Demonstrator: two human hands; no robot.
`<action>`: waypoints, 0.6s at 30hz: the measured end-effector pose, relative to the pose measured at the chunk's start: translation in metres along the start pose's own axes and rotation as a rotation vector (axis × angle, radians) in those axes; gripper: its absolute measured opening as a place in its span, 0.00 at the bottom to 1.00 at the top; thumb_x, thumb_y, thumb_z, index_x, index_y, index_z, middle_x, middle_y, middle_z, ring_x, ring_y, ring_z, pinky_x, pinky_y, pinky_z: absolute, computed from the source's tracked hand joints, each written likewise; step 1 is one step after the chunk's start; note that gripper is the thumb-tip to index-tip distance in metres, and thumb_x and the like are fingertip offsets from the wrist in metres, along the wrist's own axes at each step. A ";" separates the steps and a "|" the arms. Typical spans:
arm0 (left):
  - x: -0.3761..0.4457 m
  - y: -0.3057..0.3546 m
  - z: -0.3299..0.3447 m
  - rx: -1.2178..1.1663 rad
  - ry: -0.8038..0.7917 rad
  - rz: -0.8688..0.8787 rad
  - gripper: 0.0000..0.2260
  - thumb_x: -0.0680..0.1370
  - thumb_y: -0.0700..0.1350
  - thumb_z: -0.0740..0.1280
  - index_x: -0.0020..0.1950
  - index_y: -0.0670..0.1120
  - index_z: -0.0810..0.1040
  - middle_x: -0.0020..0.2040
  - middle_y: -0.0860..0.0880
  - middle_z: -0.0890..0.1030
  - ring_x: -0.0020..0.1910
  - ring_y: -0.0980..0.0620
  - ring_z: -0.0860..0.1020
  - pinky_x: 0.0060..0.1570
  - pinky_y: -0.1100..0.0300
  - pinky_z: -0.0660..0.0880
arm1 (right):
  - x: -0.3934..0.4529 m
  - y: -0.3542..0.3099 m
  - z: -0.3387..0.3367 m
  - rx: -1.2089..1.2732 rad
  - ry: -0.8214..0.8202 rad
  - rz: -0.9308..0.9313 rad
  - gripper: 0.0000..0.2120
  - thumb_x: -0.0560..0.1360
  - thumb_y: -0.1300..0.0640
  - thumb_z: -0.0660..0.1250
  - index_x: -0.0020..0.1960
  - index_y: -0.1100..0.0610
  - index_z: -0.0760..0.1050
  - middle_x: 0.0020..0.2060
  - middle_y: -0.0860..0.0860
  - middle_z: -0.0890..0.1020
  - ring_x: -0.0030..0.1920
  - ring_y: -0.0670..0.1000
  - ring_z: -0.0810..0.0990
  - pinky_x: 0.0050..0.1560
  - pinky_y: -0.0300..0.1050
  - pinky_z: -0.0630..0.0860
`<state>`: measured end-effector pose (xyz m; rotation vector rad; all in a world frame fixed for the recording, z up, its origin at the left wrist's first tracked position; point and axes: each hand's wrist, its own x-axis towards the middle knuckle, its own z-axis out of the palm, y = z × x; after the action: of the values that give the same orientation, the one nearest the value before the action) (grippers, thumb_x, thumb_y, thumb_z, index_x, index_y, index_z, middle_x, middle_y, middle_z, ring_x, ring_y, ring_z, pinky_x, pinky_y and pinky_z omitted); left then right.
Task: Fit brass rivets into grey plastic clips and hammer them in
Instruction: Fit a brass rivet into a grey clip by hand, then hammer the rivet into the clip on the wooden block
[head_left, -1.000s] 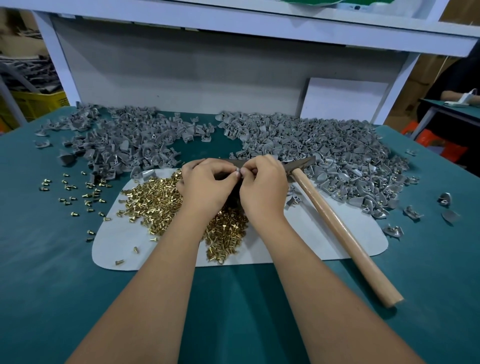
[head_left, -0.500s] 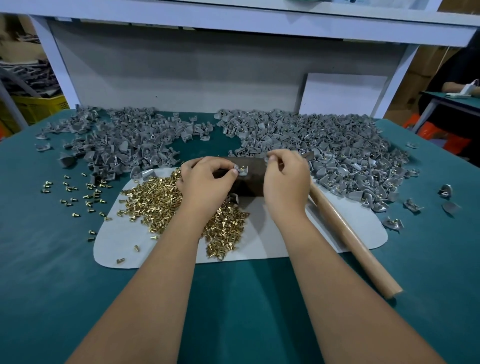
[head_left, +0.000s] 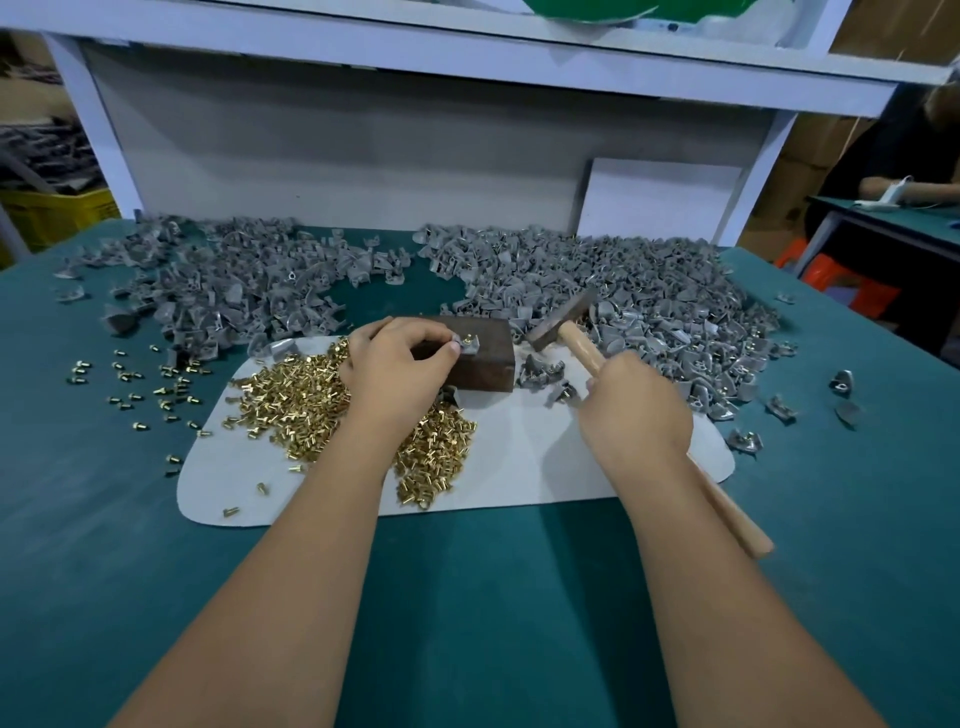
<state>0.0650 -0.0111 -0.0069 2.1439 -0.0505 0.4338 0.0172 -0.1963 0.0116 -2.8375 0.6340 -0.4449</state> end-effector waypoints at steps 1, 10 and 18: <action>0.000 0.001 0.001 0.016 0.015 -0.002 0.09 0.76 0.54 0.69 0.37 0.65 0.75 0.43 0.72 0.70 0.67 0.51 0.62 0.58 0.52 0.56 | -0.001 -0.002 -0.005 0.012 0.033 -0.006 0.08 0.77 0.59 0.63 0.54 0.60 0.67 0.44 0.56 0.80 0.40 0.58 0.78 0.32 0.42 0.64; 0.001 -0.001 0.009 0.064 0.118 0.009 0.10 0.75 0.54 0.71 0.35 0.65 0.75 0.40 0.71 0.72 0.67 0.55 0.66 0.64 0.46 0.53 | -0.039 -0.015 -0.024 0.116 0.265 -0.360 0.29 0.77 0.57 0.62 0.72 0.35 0.58 0.39 0.47 0.71 0.31 0.51 0.66 0.26 0.40 0.57; 0.001 -0.002 0.012 0.062 0.132 -0.015 0.10 0.75 0.55 0.71 0.35 0.65 0.76 0.39 0.74 0.71 0.67 0.57 0.65 0.63 0.48 0.50 | -0.048 -0.019 -0.018 0.112 0.283 -0.374 0.38 0.75 0.60 0.63 0.70 0.28 0.48 0.34 0.48 0.69 0.27 0.51 0.62 0.25 0.40 0.55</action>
<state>0.0698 -0.0193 -0.0139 2.1700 0.0541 0.5740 -0.0233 -0.1603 0.0217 -2.8063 0.1080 -0.9241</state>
